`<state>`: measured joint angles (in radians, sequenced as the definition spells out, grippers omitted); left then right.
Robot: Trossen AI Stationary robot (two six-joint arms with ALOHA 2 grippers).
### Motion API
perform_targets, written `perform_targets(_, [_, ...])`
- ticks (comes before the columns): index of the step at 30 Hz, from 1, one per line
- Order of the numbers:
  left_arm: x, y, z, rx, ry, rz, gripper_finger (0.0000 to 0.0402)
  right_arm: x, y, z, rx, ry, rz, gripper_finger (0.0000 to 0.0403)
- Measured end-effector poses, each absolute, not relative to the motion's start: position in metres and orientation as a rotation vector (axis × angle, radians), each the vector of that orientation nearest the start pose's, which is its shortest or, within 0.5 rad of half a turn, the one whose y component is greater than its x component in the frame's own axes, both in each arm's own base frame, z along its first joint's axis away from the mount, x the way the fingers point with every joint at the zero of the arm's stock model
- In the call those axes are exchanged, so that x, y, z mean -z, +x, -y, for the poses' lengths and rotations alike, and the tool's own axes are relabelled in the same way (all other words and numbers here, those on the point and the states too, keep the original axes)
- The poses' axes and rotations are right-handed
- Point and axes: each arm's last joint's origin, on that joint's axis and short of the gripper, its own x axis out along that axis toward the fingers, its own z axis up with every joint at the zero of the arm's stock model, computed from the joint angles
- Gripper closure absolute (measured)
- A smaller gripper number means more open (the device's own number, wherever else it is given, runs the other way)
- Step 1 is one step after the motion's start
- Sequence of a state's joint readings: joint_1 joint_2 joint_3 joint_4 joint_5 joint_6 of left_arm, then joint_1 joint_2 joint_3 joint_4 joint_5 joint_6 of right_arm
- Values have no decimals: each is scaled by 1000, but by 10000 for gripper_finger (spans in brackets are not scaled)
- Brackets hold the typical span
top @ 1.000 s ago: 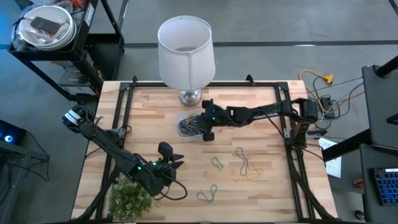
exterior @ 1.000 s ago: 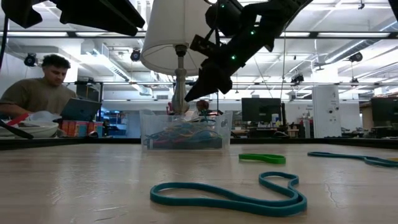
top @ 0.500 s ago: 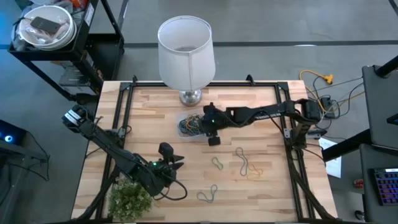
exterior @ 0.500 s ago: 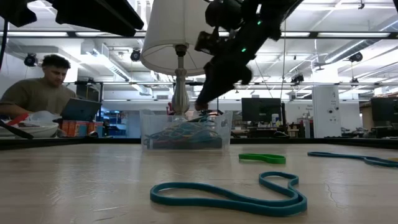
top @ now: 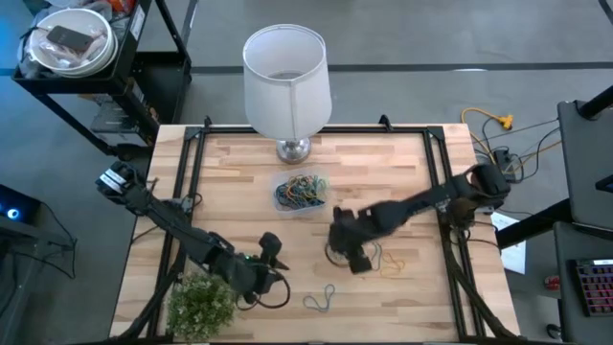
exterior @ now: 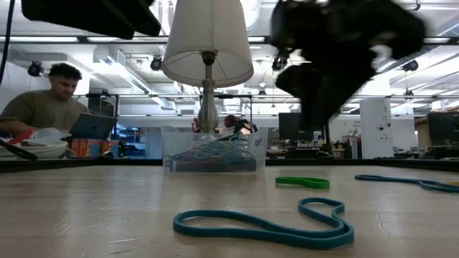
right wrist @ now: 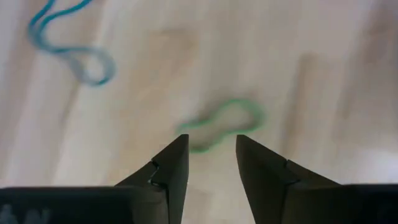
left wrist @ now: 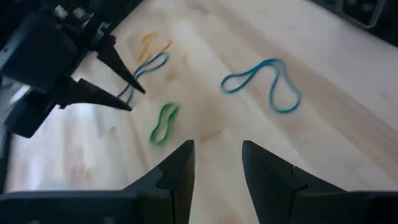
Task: Pick and place rubber bands into bin
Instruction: Put the green rubber band into the transparent container
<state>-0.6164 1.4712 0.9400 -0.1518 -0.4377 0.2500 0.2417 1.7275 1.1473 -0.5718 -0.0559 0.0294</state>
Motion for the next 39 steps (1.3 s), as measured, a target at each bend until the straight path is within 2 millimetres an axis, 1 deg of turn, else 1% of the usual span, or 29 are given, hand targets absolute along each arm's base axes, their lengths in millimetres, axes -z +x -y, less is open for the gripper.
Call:
perform_targets(4, [-229, 267, 156, 325, 551, -549, 283, -177, 312, -111, -276, -63, -1181, 284])
perform_targets(8, [-222, 277, 145, 387, 479, -505, 283, -168, 298, -132, -248, -19, -1209, 293])
perform_targets(11, [-213, 286, 141, 405, 470, -515, 283, -163, 288, -143, -190, -22, -1225, 299])
perform_targets(16, [-201, 310, 140, 394, 510, -546, 283, -161, 272, -156, -109, -27, -1209, 306])
perform_targets(20, [-193, 328, 141, 397, 556, -561, 283, -163, 259, -160, -29, -43, -1181, 312])
perform_targets(22, [-190, 338, 141, 393, 575, -555, 283, -164, 253, -159, 35, -77, -1148, 316])
perform_targets(26, [-176, 358, 136, 373, 592, -581, 283, -161, 246, -156, 113, -151, -1102, 322])
perform_targets(28, [-167, 367, 130, 357, 617, -598, 283, -159, 245, -155, 115, -151, -1101, 324])
perform_targets(29, [-165, 374, 129, 345, 619, -579, 283, -158, 243, -154, 117, -156, -1108, 325])
perform_targets(31, [-157, 382, 122, 327, 619, -602, 283, -158, 242, -154, 119, -156, -1111, 327])
perform_targets(33, [-152, 394, 114, 299, 605, -594, 283, -157, 240, -152, 119, -155, -1113, 329])
perform_targets(37, [-142, 410, 100, 260, 579, -621, 283, -159, 237, -151, 110, -141, -1110, 331])
perform_targets(39, [-135, 413, 94, 257, 552, -646, 283, -160, 235, -150, 108, -139, -1106, 330])
